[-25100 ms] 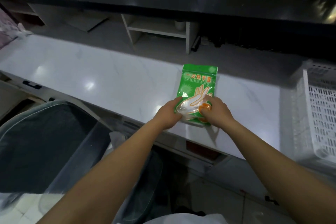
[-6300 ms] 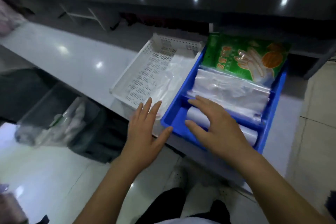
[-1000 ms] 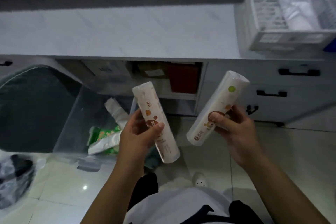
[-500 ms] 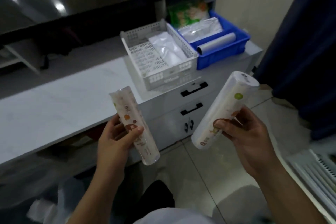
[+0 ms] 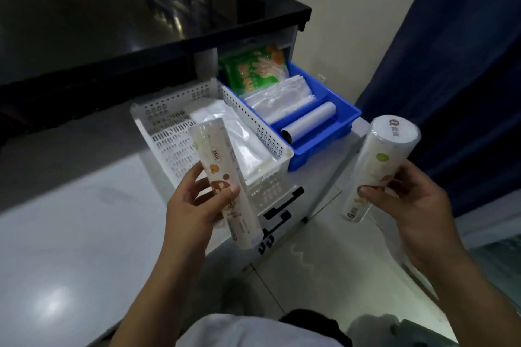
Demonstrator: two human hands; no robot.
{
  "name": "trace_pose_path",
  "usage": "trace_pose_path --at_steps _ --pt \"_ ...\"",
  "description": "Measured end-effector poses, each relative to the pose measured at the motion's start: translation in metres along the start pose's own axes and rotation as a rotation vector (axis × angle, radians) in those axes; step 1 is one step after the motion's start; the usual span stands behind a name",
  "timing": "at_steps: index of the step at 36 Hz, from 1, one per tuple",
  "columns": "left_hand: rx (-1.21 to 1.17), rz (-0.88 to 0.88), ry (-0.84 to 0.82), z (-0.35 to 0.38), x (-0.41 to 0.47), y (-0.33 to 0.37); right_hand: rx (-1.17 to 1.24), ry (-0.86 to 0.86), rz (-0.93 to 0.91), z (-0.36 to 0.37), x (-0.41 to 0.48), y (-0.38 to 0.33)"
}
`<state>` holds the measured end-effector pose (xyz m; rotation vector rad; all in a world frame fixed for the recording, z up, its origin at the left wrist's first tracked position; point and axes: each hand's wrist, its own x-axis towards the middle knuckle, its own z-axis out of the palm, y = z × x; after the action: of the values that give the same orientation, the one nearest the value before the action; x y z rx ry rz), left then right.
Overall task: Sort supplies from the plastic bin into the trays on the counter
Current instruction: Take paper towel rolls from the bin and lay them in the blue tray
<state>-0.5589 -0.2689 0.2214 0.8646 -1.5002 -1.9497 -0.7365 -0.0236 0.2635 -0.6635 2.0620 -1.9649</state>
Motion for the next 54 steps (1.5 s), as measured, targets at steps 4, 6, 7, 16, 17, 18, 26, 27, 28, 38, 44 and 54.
trace_pose_path --at_steps 4,6,7,16,17,18,26,27,28,38,44,54 --pt "0.005 -0.052 -0.031 0.01 0.028 0.006 -0.188 -0.025 -0.038 -0.003 0.028 -0.009" --pt "0.012 -0.063 -0.049 0.014 0.043 0.013 -0.322 -0.051 -0.05 -0.008 0.045 -0.014" --pt "0.014 -0.066 -0.051 0.016 0.05 0.016 -0.387 -0.075 -0.072 -0.01 0.055 -0.016" --pt "-0.01 -0.065 0.053 0.043 0.095 0.019 -0.947 -0.487 -0.333 -0.024 0.197 0.005" --pt "-0.009 -0.064 0.076 0.047 0.098 0.019 -0.993 -0.549 -0.349 -0.022 0.215 0.01" --pt "-0.009 -0.06 0.1 0.052 0.101 0.02 -1.035 -0.623 -0.357 -0.02 0.233 0.015" --pt "0.089 -0.038 0.279 0.083 0.106 0.028 -1.457 -1.297 -0.334 0.017 0.34 0.069" --pt "0.105 -0.035 0.304 0.087 0.105 0.027 -1.445 -1.333 -0.327 0.02 0.346 0.079" --pt "0.119 -0.035 0.333 0.091 0.102 0.024 -1.422 -1.355 -0.306 0.022 0.351 0.088" --pt "0.155 -0.066 0.606 0.143 0.075 0.006 -1.101 -1.4 -0.268 0.001 0.36 0.132" --pt "0.249 -0.069 0.613 0.173 0.082 0.018 -0.98 -1.39 -0.296 -0.006 0.361 0.139" --pt "0.705 -0.04 0.208 0.225 0.167 0.057 -0.925 -1.3 -0.367 -0.036 0.337 0.147"
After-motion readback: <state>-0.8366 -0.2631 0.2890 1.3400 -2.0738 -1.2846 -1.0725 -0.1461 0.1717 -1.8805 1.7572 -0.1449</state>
